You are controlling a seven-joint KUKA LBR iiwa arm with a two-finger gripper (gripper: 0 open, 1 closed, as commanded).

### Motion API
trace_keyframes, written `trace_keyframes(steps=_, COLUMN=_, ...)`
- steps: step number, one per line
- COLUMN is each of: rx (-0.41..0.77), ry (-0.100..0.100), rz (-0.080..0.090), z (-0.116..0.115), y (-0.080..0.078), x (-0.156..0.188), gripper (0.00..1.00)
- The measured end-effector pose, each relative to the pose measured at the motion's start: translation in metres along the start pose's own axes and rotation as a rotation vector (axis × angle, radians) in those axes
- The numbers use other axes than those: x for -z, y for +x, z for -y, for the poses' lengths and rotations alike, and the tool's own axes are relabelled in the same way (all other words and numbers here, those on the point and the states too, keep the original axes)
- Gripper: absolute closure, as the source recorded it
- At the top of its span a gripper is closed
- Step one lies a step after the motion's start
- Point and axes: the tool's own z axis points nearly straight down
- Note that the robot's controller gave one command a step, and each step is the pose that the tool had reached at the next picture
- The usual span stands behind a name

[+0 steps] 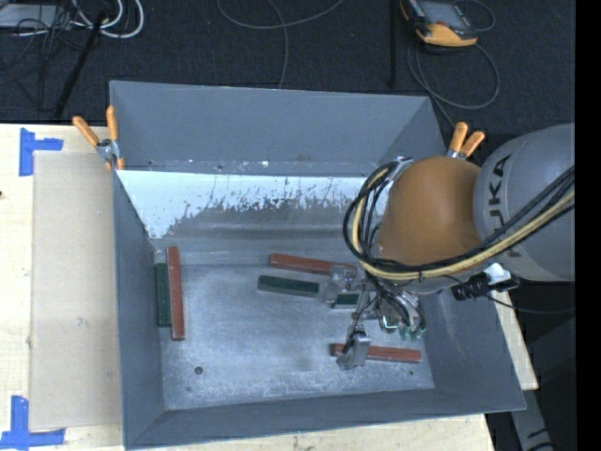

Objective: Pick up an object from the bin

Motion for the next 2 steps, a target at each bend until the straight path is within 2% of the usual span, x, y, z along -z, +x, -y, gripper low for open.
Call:
trace_keyframes(steps=1, rx=-0.072, ry=0.0, rz=0.014, z=0.0535, y=-0.0147, x=-0.0848, gripper=0.0)
trace_keyframes(steps=2, rx=-0.07, ry=0.0, rz=0.022, z=0.0525, y=-0.0174, x=-0.0793, gripper=1.0)
